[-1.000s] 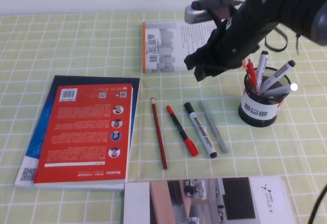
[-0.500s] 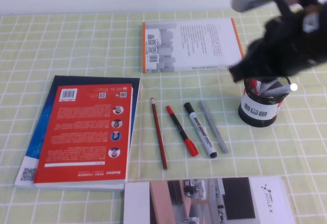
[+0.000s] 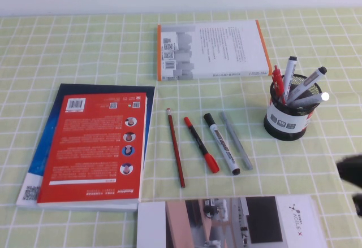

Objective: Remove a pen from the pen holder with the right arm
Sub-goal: 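Take a marker out of the pen holder and lay it on the table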

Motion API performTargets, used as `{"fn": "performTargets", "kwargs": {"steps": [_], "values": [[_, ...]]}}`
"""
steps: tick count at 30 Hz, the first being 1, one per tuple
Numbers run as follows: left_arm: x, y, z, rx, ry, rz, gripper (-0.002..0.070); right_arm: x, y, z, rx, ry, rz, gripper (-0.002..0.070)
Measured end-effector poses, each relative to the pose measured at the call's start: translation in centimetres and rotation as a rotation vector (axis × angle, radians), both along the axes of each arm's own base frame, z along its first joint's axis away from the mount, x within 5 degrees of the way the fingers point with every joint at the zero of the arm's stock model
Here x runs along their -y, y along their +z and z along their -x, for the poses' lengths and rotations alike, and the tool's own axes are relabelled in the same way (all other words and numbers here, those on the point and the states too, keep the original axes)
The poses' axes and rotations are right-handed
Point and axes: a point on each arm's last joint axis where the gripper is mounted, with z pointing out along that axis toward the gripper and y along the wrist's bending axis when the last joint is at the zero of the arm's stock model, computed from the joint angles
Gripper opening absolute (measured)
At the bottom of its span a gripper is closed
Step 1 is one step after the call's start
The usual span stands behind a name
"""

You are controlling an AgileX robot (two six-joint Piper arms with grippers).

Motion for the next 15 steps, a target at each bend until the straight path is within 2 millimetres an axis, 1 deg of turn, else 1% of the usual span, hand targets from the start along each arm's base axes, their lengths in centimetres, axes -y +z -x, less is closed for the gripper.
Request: {"fn": "performTargets", "kwargs": {"steps": [3,7,12,15], "values": [[0.0,0.0,0.0,0.0,0.0,0.0,-0.0005,0.9,-1.0,1.5,0.007,0.0,-0.004,-0.0012],[0.0,0.0,0.0,0.0,0.0,0.0,-0.0005,1.8,-2.6,2.6,0.052,-0.004,0.0,-0.0012],[0.0,0.0,0.0,0.0,0.0,0.0,-0.0005,2.6,-4.4,3.4,0.13,-0.007,0.008,-0.0013],[0.0,0.0,0.0,0.0,0.0,0.0,-0.0005,3.3,-5.4,3.7,0.205,-0.025,0.012,-0.0012]]}}
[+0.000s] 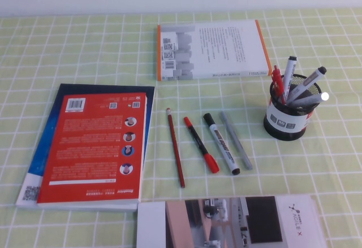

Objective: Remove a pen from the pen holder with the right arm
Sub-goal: 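Take a marker out of the pen holder and lay it on the table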

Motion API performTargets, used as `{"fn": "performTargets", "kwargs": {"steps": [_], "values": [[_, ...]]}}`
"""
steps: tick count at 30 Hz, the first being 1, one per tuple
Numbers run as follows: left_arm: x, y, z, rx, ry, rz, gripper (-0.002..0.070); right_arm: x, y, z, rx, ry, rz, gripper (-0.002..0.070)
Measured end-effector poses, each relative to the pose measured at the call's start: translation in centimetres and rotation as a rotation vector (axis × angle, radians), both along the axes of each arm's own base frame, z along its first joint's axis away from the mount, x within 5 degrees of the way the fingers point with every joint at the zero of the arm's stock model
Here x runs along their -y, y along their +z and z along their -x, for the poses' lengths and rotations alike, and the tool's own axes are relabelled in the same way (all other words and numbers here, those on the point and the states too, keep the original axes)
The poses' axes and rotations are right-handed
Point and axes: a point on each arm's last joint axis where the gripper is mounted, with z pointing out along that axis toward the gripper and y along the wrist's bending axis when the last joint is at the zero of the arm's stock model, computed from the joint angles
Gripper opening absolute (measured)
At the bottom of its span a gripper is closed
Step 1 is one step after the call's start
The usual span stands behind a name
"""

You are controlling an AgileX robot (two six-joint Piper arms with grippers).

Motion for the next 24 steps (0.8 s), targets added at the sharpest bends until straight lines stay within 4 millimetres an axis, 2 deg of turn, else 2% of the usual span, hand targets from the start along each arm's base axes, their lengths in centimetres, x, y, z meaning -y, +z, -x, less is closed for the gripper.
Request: {"fn": "performTargets", "kwargs": {"steps": [5,10,17,24], "values": [[0.0,0.0,0.0,0.0,0.0,0.0,-0.0005,2.8,-2.4,0.6,0.128,-0.222,-0.074,-0.0012],[0.0,0.0,0.0,0.0,0.0,0.0,-0.0005,4.8,-5.0,2.5,0.262,-0.415,-0.135,-0.0013],[0.0,0.0,0.0,0.0,0.0,0.0,-0.0005,5.4,-8.5,4.4,0.372,-0.494,-0.162,-0.0012],[0.0,0.0,0.0,0.0,0.0,0.0,-0.0005,5.5,-8.9,4.5,0.367,-0.508,-0.162,-0.0012]]}}
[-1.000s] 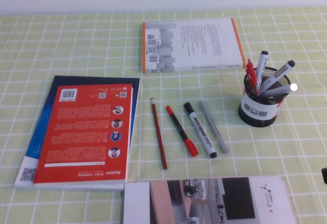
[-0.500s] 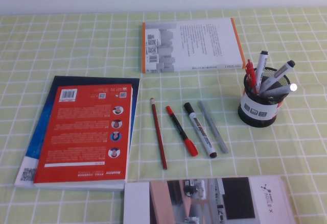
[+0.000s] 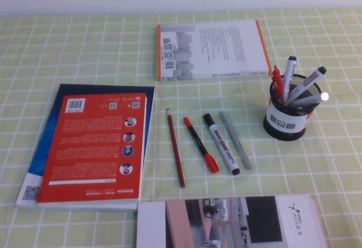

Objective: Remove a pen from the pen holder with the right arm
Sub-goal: 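Take a marker out of the pen holder and lay it on the table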

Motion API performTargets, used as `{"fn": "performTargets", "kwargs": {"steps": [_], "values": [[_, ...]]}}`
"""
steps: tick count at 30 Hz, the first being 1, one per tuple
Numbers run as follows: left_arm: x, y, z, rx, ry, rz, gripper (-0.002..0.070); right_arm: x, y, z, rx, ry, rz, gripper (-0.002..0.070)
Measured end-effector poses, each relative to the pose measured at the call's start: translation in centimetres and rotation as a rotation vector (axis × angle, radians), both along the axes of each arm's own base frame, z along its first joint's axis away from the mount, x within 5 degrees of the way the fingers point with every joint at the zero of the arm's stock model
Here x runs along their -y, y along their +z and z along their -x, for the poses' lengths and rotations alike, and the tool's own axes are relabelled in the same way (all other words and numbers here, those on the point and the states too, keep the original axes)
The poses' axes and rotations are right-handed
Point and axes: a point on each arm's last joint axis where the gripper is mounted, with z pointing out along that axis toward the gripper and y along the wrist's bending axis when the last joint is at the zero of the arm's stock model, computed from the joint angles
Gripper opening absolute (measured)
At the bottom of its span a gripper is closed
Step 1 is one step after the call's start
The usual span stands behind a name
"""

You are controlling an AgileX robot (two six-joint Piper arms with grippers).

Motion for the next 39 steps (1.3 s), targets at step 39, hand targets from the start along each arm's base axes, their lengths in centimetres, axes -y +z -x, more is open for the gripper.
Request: {"fn": "performTargets", "kwargs": {"steps": [39], "values": [[0.0,0.0,0.0,0.0,0.0,0.0,-0.0005,-0.04,-1.12,0.28,-0.123,0.004,0.0,-0.0013]]}}
